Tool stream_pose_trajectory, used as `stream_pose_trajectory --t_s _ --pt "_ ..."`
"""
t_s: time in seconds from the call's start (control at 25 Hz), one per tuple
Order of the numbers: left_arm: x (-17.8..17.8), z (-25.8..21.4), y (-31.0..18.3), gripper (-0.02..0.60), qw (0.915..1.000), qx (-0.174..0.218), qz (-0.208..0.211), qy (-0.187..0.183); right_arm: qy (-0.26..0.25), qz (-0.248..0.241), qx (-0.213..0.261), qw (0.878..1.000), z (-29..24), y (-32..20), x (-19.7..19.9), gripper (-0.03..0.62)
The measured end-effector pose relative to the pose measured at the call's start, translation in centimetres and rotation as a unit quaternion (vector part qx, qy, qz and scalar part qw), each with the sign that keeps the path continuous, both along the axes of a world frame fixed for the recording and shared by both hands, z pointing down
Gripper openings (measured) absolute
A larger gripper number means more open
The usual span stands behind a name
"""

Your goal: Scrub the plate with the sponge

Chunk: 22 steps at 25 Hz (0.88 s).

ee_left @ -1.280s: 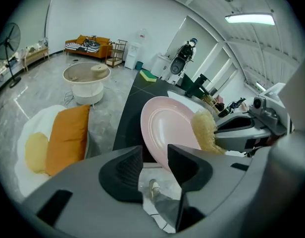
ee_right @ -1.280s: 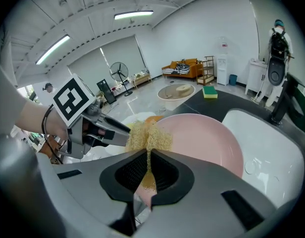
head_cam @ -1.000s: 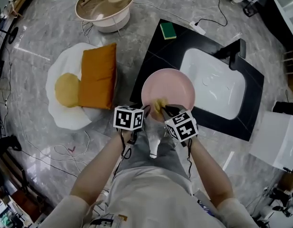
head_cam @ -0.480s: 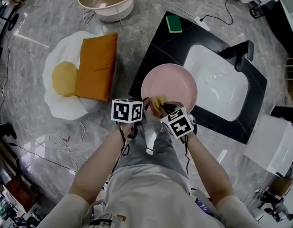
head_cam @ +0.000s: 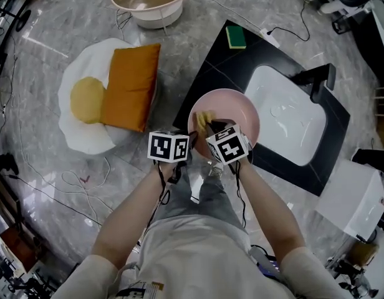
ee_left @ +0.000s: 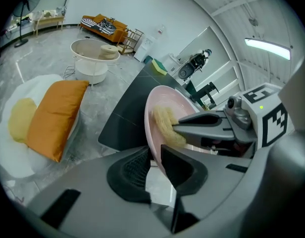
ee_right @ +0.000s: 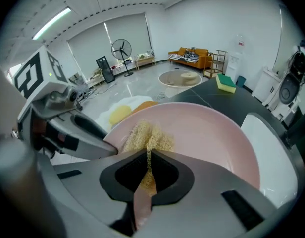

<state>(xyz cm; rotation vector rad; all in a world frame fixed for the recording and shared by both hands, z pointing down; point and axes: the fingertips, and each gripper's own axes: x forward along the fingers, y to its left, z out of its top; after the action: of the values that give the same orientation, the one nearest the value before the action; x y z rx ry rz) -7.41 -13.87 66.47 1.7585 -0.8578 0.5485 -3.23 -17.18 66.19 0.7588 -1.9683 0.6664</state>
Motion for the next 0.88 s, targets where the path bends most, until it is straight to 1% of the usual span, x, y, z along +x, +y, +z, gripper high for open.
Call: stream_pose_trajectory --t_s 0.12,0.2,0.28,0.44,0.6,0.68,0.76,0.88 --pt "-0.7 -0.1 0.0 0.070 0.9999 -0.001 -0.005 -0.010 0.005 -0.001 0.004 1.000 -0.2 -2.1 -0.5 0.047" --pt "-1.1 -0.1 -0.3 0.061 0.9996 -0.006 -0.025 -0.009 0.009 -0.008 0.000 1.000 -0.2 -2.9 -0.5 0.048" --pt "-1.4 -0.1 -0.5 0.051 0.9985 -0.012 -0.052 -0.002 0.014 -0.005 0.004 1.000 -0.2 -3.5 0.2 0.048" --pt "-1.9 0.0 -0.9 0.033 0.9951 -0.023 -0.096 0.005 0.031 0.023 0.016 0.999 -0.3 -4.5 2.8 0.046" --pt "-2.3 -0.1 -1.2 0.028 0.9939 -0.016 -0.108 -0.016 0.081 0.021 0.021 0.996 -0.9 -4.1 6.3 0.046" --pt "-2.3 0.0 -1.3 0.028 0.9932 -0.013 -0.114 -0.019 0.108 0.008 0.019 0.994 -1.0 -3.4 8.0 0.046" --pt "-2.4 0.0 -1.5 0.028 0.9923 -0.011 -0.122 -0.022 0.141 -0.021 0.013 0.990 -0.9 -2.1 9.6 0.044" --pt "-2.7 0.0 -1.8 0.029 0.9907 -0.011 -0.133 -0.025 0.174 -0.070 -0.022 0.982 -0.7 1.0 10.9 0.044"
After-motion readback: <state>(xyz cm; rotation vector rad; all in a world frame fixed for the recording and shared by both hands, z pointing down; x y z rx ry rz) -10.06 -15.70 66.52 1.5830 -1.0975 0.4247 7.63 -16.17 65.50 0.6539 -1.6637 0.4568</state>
